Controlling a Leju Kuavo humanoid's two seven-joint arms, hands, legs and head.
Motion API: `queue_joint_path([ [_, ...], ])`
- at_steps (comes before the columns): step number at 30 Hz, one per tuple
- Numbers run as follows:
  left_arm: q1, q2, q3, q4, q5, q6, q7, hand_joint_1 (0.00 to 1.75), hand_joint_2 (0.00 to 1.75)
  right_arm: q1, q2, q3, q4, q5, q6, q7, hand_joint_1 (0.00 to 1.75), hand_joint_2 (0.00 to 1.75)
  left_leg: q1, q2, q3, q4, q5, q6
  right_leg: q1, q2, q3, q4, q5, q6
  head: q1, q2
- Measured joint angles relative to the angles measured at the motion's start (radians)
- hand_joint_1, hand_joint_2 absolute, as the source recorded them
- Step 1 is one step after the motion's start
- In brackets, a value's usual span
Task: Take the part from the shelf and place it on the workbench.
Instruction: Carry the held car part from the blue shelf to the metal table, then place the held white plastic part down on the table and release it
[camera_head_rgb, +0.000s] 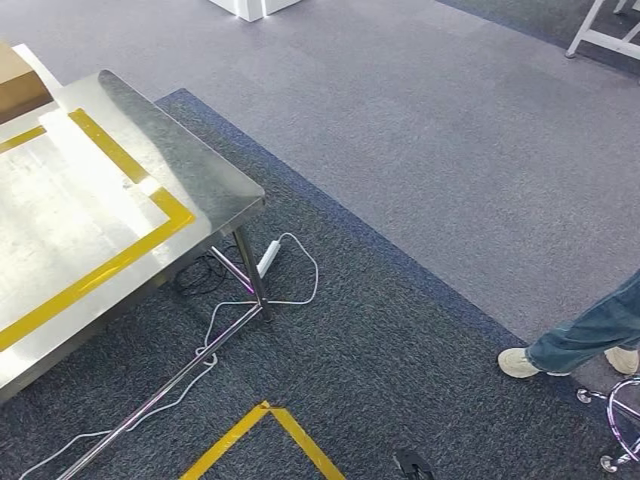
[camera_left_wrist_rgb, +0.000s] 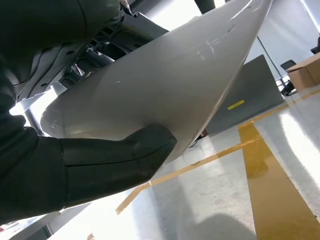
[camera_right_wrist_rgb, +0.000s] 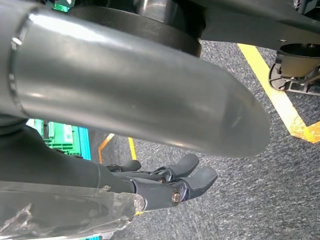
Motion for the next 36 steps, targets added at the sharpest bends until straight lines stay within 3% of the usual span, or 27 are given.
queue_joint_path([
  [26,-0.061,-0.036,-0.047,0.181,-0.055,0.032,-0.001,1.75,1.75,-0.004,0.009,0.0,0.0,0.005,0.0,0.0,0.0,0.0,0.0,0.0,0.0,0.0,0.0,0.0,0.0,0.0,0.0,0.0,0.0,0.0,0.0,0.0],
  [30,-0.065,-0.036,-0.056,0.198,-0.054,0.055,0.0,0.0,1.75,-0.004,0.011,0.0,0.0,0.006,0.0,0.0,0.0,0.0,0.0,0.0,0.0,0.0,0.0,0.0,0.0,0.0,0.0,0.0,0.0,0.0,0.0,0.0],
  [34,-0.065,-0.036,-0.057,0.208,-0.038,0.07,-0.002,0.0,1.75,-0.004,0.011,0.0,0.0,0.006,0.0,0.0,0.0,0.0,0.0,0.0,0.0,0.0,0.0,0.0,0.0,0.0,0.0,0.0,0.0,0.0,0.0,0.0],
  [36,-0.065,-0.036,-0.057,0.212,-0.03,0.069,-0.006,0.0,0.87,-0.004,0.011,0.0,0.0,0.006,0.0,0.0,0.0,0.0,0.0,0.0,0.0,0.0,0.0,0.0,0.0,0.0,0.0,0.0,0.0,0.0,0.0,0.0],
])
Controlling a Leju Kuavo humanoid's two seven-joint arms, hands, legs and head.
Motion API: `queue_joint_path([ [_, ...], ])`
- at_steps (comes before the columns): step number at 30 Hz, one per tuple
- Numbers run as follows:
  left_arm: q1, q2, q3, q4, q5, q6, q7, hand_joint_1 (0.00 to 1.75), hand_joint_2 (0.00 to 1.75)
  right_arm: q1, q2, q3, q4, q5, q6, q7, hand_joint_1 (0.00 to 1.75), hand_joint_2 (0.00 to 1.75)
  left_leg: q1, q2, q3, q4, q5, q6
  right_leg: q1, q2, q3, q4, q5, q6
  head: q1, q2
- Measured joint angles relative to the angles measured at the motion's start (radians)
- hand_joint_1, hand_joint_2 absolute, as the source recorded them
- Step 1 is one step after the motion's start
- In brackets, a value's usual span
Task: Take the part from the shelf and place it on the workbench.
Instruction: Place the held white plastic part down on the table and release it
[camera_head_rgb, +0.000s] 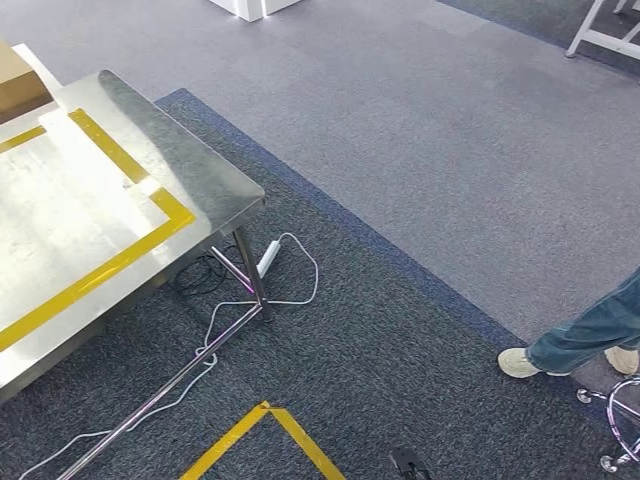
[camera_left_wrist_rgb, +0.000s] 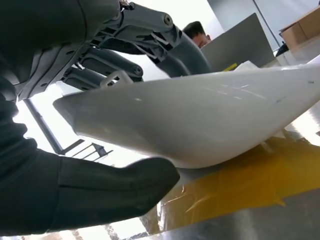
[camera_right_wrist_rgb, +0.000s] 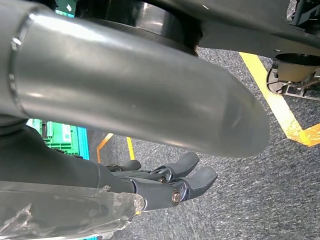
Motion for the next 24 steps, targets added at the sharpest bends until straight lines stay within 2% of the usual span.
queue_joint_path([
  [2,0.0,0.0,0.0,0.003,0.005,-0.003,-0.003,0.0,0.0,0.0,0.0,0.0,0.0,0.0,0.0,0.0,0.0,0.0,0.0,0.0,0.0,0.0,0.0,0.0,0.0,0.0,0.0,0.0,0.0,0.0,0.0,0.0],
  [14,-0.003,0.001,0.021,0.005,0.035,-0.018,-0.008,0.0,0.0,0.0,0.0,0.0,0.0,-0.002,0.003,0.0,0.0,0.0,0.0,0.0,0.0,0.0,0.0,0.0,0.0,0.0,0.0,0.0,0.0,0.0,0.0,0.0],
  [24,-0.003,0.012,0.065,-0.046,0.105,-0.058,-0.037,0.0,0.0,-0.001,0.0,0.0,0.0,-0.002,0.006,0.0,0.0,0.0,0.0,0.0,0.0,0.0,0.0,0.0,0.0,0.0,0.0,0.0,0.0,0.0,0.0,0.0],
])
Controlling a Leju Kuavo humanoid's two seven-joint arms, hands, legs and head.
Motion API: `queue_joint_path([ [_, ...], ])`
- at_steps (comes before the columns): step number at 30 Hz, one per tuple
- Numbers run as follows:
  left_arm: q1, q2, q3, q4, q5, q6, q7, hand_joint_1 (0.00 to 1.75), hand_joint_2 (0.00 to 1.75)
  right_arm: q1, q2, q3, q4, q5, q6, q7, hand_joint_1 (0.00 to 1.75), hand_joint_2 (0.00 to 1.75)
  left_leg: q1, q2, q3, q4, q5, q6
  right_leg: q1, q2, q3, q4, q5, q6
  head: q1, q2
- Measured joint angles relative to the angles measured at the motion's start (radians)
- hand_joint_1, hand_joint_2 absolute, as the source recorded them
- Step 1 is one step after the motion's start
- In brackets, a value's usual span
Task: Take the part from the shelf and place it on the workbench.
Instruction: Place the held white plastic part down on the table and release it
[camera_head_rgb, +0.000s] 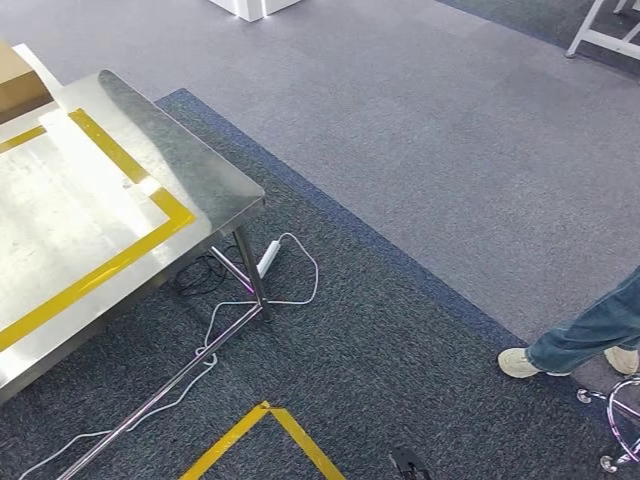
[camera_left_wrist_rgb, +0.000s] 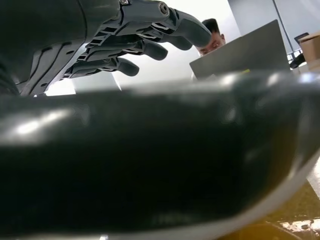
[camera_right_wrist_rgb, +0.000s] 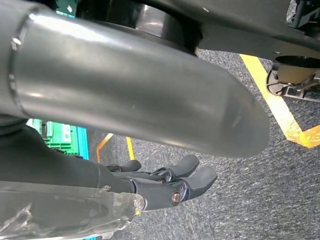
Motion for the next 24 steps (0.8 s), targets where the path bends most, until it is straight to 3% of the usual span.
queue_joint_path([
  [8,0.007,0.006,0.042,-0.074,0.114,-0.066,-0.017,0.0,0.0,0.0,0.0,0.0,0.0,-0.001,-0.001,0.0,0.0,0.0,0.0,0.0,0.0,0.0,0.0,0.0,0.0,0.0,0.0,0.0,0.0,0.0,0.0,0.0],
  [17,0.01,0.058,0.183,-0.261,0.305,-0.221,-0.021,0.0,0.0,0.0,0.0,-0.007,0.0,-0.004,-0.002,0.0,0.0,0.0,0.001,0.0,0.0,0.0,0.0,0.0,0.001,0.0,0.0,0.0,0.0,0.0,0.0,0.0],
  [24,0.016,0.074,0.277,-0.311,0.277,-0.247,0.002,0.0,0.0,0.001,0.0,-0.009,0.0,0.029,-0.036,0.0,0.0,0.0,0.0,0.0,0.0,0.001,-0.003,0.001,0.0,0.0,0.001,-0.001,0.0,0.001,0.0,0.0],
])
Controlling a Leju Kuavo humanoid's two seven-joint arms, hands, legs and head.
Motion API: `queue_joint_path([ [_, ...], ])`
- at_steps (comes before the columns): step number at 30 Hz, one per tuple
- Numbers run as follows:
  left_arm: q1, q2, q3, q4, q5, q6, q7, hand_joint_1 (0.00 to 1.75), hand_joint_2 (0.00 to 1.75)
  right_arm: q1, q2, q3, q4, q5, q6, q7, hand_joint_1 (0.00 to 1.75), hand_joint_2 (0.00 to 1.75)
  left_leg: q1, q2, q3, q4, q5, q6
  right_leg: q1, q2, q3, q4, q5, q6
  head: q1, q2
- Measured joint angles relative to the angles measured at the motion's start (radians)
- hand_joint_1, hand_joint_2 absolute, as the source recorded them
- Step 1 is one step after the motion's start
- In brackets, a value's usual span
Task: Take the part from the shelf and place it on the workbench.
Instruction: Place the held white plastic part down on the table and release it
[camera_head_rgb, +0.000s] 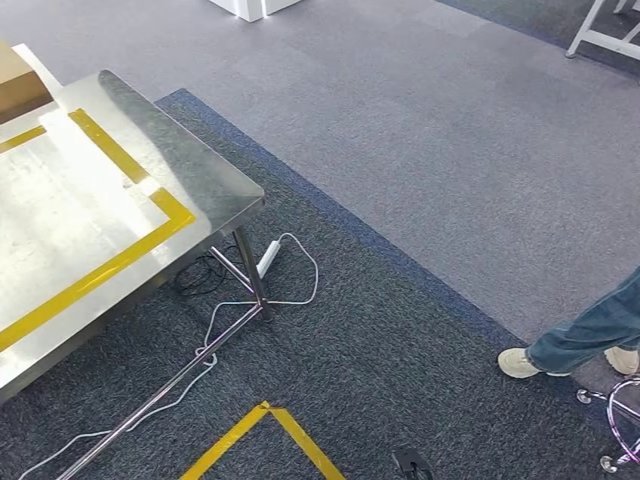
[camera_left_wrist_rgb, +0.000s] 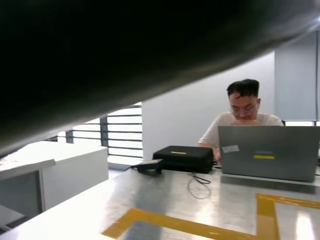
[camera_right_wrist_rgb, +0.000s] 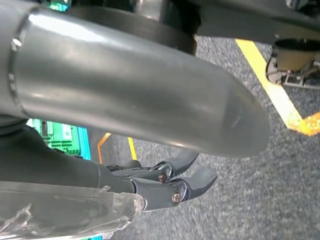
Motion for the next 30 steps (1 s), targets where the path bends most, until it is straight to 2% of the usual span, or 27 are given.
queue_joint_path([
  [5,0.015,-0.002,0.052,0.0,-0.101,0.0,0.001,0.0,0.0,0.0,0.0,0.003,0.0,0.017,-0.011,0.0,0.0,0.0,-0.006,0.0,0.0,0.002,-0.005,0.007,-0.006,-0.001,0.002,0.0,-0.001,0.007,0.0,0.0],
  [7,0.018,-0.007,0.07,0.001,-0.125,-0.001,-0.003,0.0,0.0,0.0,0.0,0.003,0.0,0.017,-0.012,0.0,0.0,0.0,-0.009,-0.002,0.001,0.002,-0.006,0.012,-0.009,-0.004,0.005,-0.003,-0.002,0.012,0.0,0.0],
  [9,0.021,-0.01,0.085,0.001,-0.133,-0.002,-0.005,0.0,0.0,0.0,0.0,0.003,0.0,0.018,-0.012,0.0,0.0,0.0,-0.004,-0.003,0.007,-0.006,-0.003,0.019,-0.008,-0.004,0.003,0.0,-0.009,0.019,0.0,0.0],
  [11,0.021,-0.011,0.094,0.001,-0.136,-0.002,-0.005,0.0,0.0,0.0,0.0,0.003,0.0,0.019,-0.013,0.0,0.0,0.0,0.003,-0.005,0.016,-0.013,-0.001,0.025,-0.007,0.007,-0.025,0.063,-0.049,0.026,0.004,0.0],
  [13,0.021,-0.016,0.096,0.001,-0.138,-0.002,-0.006,0.0,0.0,0.0,0.0,0.003,0.0,0.02,-0.013,0.0,0.0,0.0,0.005,-0.007,0.017,-0.013,-0.002,0.026,-0.008,0.017,-0.089,0.203,-0.116,0.028,0.007,0.0],
  [14,0.022,-0.02,0.097,0.001,-0.14,-0.003,-0.006,0.0,0.0,0.001,0.0,0.003,0.0,0.02,-0.013,0.0,0.0,0.0,0.005,-0.009,0.018,-0.012,-0.002,0.026,-0.009,0.018,-0.121,0.264,-0.137,0.028,0.008,0.0],
  [15,0.022,-0.024,0.097,0.001,-0.142,-0.005,-0.006,0.0,0.0,0.002,0.0,0.003,0.0,0.02,-0.013,0.0,0.0,0.0,0.005,-0.012,0.018,-0.012,-0.003,0.025,-0.008,0.019,-0.137,0.294,-0.14,0.028,0.008,0.0],
  [16,0.022,-0.027,0.099,0.001,-0.144,-0.006,-0.006,0.0,0.0,0.003,0.0,0.003,0.0,0.02,-0.013,0.0,0.0,0.0,0.005,-0.019,0.019,-0.012,-0.003,0.023,-0.009,0.02,-0.13,0.277,-0.122,0.027,0.008,0.0],
  [17,0.021,-0.03,0.102,0.001,-0.148,-0.008,-0.006,0.0,0.0,0.003,0.0,0.003,0.0,0.021,-0.013,0.0,0.0,0.0,0.007,-0.027,0.02,-0.012,-0.004,0.019,-0.009,0.025,-0.104,0.223,-0.09,0.025,0.008,0.0],
  [19,0.02,-0.035,0.109,0.001,-0.161,-0.014,-0.006,0.0,0.0,0.003,0.0,0.003,0.0,0.022,-0.013,0.0,0.0,0.0,0.009,-0.042,0.02,-0.01,-0.005,0.007,-0.011,0.057,-0.025,0.078,-0.032,0.019,0.008,0.0],
  [20,0.019,-0.038,0.113,0.001,-0.173,-0.017,-0.006,0.0,0.0,0.003,0.0,0.003,0.0,0.022,-0.013,0.0,0.0,0.0,0.009,-0.047,0.019,-0.009,-0.004,0.0,-0.011,0.069,0.002,0.031,-0.019,0.015,0.008,0.0],
  [21,0.019,-0.042,0.117,0.001,-0.187,-0.019,-0.006,0.0,0.0,0.004,0.0,0.003,0.0,0.023,-0.013,0.0,0.0,0.0,0.01,-0.053,0.018,-0.01,-0.002,-0.006,-0.01,0.075,0.016,0.01,-0.017,0.009,0.007,0.0],
  [23,0.022,-0.054,0.129,0.004,-0.219,-0.02,-0.006,0.0,0.0,0.005,0.0,0.003,0.0,0.023,-0.013,0.001,0.0,0.0,0.012,-0.067,0.016,-0.013,0.004,-0.019,-0.007,0.056,0.02,0.009,-0.017,-0.005,0.006,0.0],
  [25,0.025,-0.07,0.145,0.012,-0.25,-0.02,-0.005,0.0,0.0,0.005,0.0,0.002,0.0,0.023,-0.013,0.002,0.0,0.0,0.014,-0.057,0.008,0.004,-0.01,-0.027,-0.008,0.035,0.023,0.004,-0.014,-0.02,0.004,0.0],
  [26,0.025,-0.078,0.153,0.018,-0.266,-0.02,-0.005,0.0,0.0,0.005,0.0,0.002,0.0,0.023,-0.013,0.003,0.0,0.0,0.013,-0.044,-0.008,0.039,-0.033,-0.03,-0.009,0.024,0.025,0.0,-0.012,-0.026,0.003,0.0],
  [27,0.025,-0.087,0.161,0.028,-0.282,-0.02,-0.004,0.0,0.0,0.006,0.0,0.002,0.0,0.023,-0.012,0.003,0.0,0.0,0.013,-0.029,-0.033,0.095,-0.066,-0.033,-0.008,0.013,0.025,-0.002,-0.012,-0.031,0.002,0.0],
  [29,0.024,-0.106,0.179,0.05,-0.309,-0.02,-0.004,0.0,0.0,0.009,-0.001,0.001,0.001,0.023,-0.012,0.003,0.0,0.0,0.013,-0.018,-0.093,0.226,-0.127,-0.038,-0.006,-0.009,0.024,-0.002,-0.013,-0.035,0.001,0.0],
  [30,0.024,-0.118,0.188,0.062,-0.32,-0.02,-0.004,0.0,0.0,0.011,-0.001,0.001,0.001,0.023,-0.012,0.003,0.0,0.0,0.013,-0.017,-0.108,0.263,-0.136,-0.039,-0.006,-0.02,0.024,-0.002,-0.014,-0.036,0.001,0.0],
])
